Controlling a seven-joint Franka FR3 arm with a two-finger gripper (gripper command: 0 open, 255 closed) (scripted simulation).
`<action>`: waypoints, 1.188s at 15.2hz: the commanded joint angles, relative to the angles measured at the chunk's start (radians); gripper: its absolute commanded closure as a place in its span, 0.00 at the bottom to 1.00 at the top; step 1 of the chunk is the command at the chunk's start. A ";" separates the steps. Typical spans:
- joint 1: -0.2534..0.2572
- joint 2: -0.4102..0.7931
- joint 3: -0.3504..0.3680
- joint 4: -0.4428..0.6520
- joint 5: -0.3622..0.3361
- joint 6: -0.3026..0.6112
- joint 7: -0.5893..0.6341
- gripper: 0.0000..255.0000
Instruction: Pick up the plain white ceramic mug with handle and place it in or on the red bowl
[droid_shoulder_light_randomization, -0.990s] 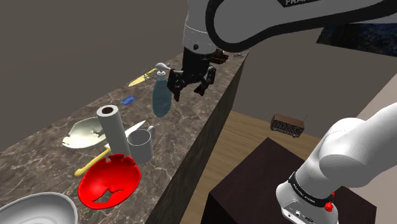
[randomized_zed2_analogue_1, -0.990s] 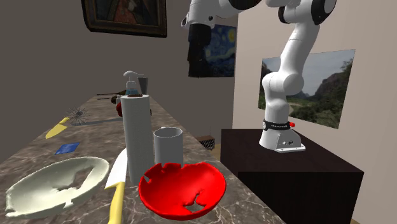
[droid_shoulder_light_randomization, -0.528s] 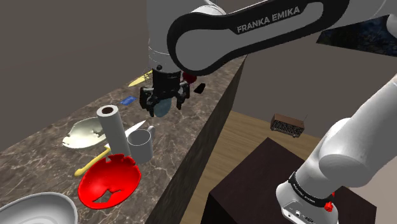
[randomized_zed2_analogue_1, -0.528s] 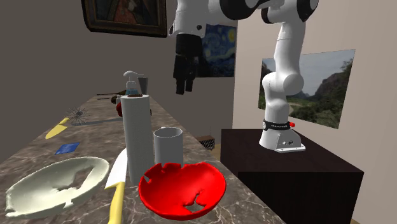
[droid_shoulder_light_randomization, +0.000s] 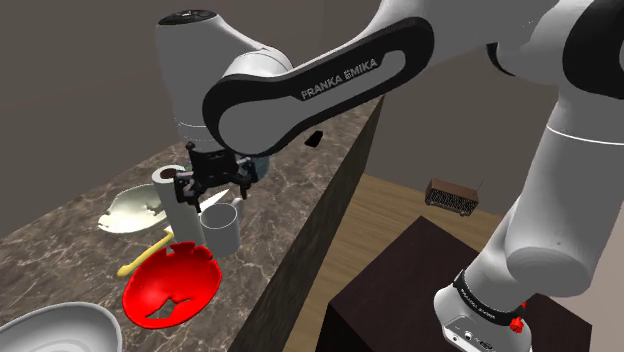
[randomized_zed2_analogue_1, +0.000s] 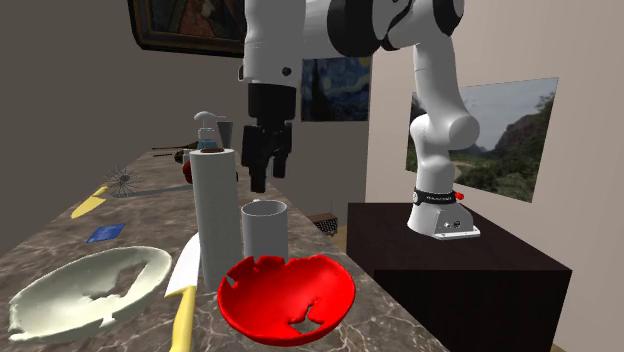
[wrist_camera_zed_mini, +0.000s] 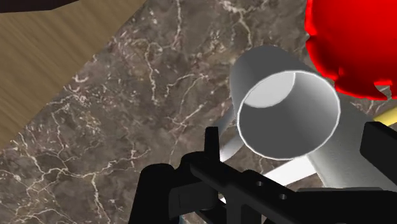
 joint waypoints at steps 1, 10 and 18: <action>0.049 0.104 -0.007 0.087 -0.065 -0.018 0.064 0.00; 0.108 0.233 -0.042 0.144 -0.138 0.021 0.123 0.00; 0.110 0.243 -0.046 0.136 -0.146 0.037 0.128 0.00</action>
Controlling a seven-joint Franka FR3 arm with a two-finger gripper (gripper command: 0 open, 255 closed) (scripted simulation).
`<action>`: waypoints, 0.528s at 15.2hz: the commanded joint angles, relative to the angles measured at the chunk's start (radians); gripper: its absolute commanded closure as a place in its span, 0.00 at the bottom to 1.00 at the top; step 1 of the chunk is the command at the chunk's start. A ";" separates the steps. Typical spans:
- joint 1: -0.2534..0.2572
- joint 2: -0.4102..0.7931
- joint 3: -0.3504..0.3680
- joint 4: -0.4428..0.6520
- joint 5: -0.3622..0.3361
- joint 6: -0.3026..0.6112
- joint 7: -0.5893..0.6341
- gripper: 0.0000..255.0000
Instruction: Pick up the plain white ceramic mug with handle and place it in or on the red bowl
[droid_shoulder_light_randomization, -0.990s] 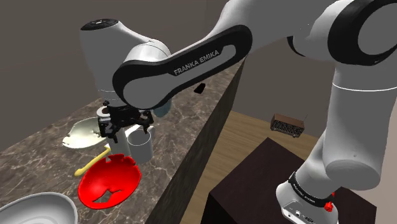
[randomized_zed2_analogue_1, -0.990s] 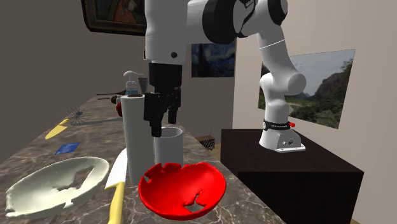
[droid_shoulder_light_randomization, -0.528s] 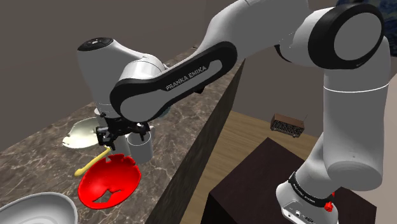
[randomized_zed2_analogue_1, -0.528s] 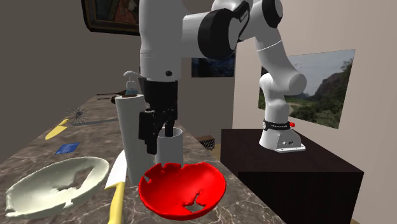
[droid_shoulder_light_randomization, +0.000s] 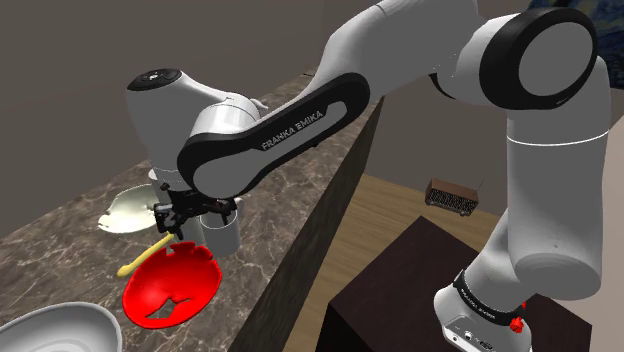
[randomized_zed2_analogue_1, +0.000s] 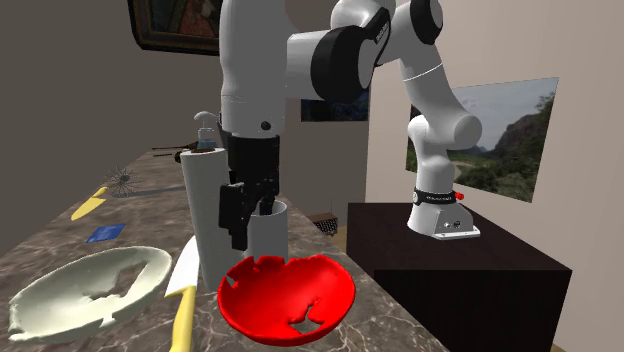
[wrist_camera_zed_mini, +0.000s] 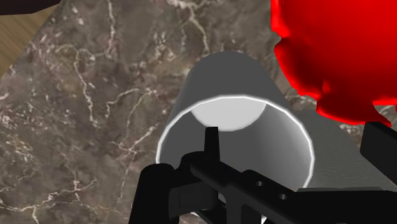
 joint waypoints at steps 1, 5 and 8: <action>0.000 0.000 0.000 0.000 0.000 0.000 0.000 0.00; 0.000 0.000 0.000 0.000 0.000 0.000 0.000 1.00; 0.000 0.000 0.000 0.000 0.000 0.000 0.000 1.00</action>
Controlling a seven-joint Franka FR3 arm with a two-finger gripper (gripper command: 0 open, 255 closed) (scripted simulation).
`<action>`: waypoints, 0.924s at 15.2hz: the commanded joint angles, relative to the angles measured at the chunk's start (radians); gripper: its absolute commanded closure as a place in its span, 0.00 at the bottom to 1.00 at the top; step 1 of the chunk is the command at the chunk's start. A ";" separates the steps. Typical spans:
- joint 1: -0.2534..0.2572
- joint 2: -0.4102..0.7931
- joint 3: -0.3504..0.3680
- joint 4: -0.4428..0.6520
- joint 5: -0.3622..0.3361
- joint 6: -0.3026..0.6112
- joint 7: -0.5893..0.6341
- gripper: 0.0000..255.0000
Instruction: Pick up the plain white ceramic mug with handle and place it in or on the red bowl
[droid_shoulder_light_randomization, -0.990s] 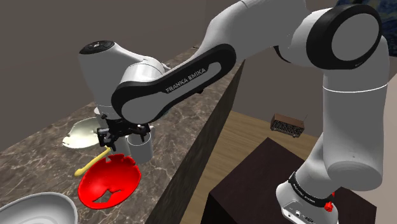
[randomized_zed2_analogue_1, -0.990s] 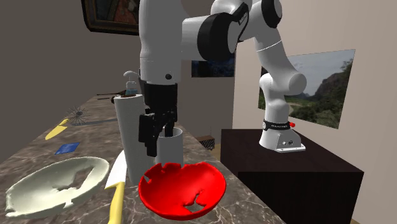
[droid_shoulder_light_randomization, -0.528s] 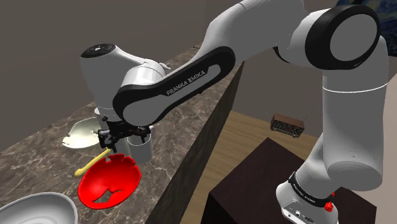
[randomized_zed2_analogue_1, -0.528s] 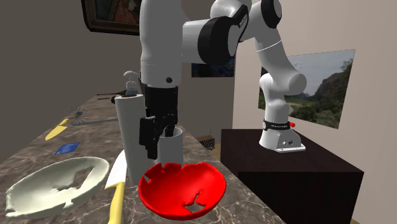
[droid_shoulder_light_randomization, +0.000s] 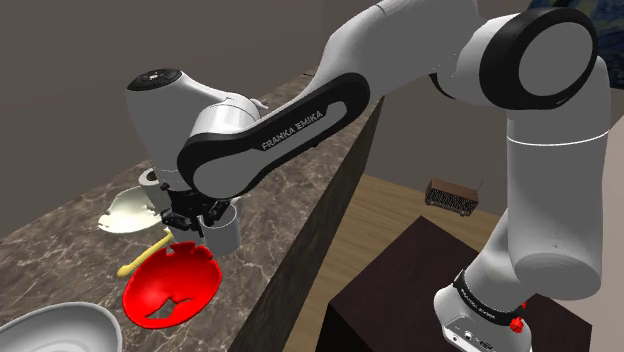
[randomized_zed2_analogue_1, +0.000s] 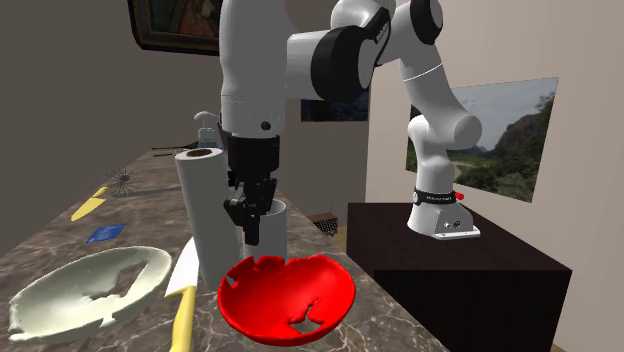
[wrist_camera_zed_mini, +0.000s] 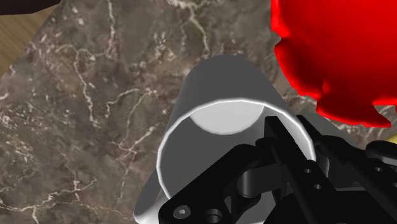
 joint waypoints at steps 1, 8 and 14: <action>0.000 0.000 0.000 0.000 0.000 0.000 0.000 1.00; -0.006 -0.029 0.012 0.028 0.023 -0.051 -0.017 1.00; -0.011 -0.058 0.024 0.070 0.046 -0.116 -0.036 1.00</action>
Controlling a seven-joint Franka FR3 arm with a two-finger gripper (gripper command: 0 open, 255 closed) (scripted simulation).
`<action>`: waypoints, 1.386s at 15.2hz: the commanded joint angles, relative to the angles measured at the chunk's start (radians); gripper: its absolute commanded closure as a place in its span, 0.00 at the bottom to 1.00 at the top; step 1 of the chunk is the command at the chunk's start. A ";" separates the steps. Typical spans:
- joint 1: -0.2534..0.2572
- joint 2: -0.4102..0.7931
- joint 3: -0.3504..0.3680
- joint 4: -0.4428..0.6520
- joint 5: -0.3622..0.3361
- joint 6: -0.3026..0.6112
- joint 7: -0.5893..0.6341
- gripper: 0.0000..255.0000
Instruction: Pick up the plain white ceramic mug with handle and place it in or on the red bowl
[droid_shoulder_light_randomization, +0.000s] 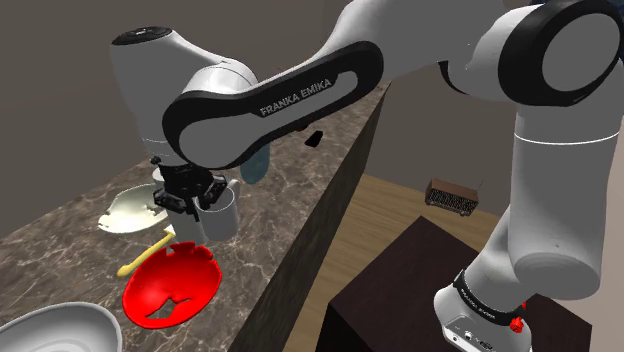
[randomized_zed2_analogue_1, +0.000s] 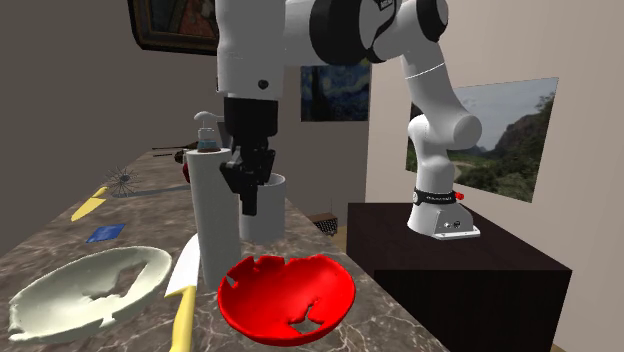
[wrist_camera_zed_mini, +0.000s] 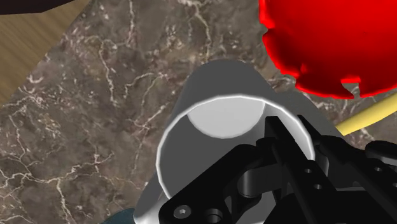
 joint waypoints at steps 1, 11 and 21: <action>0.000 -0.011 0.005 0.016 0.009 -0.026 -0.005 1.00; 0.001 -0.042 0.018 0.111 0.036 -0.143 -0.031 1.00; 0.248 0.153 0.021 0.466 -0.058 -0.340 0.125 1.00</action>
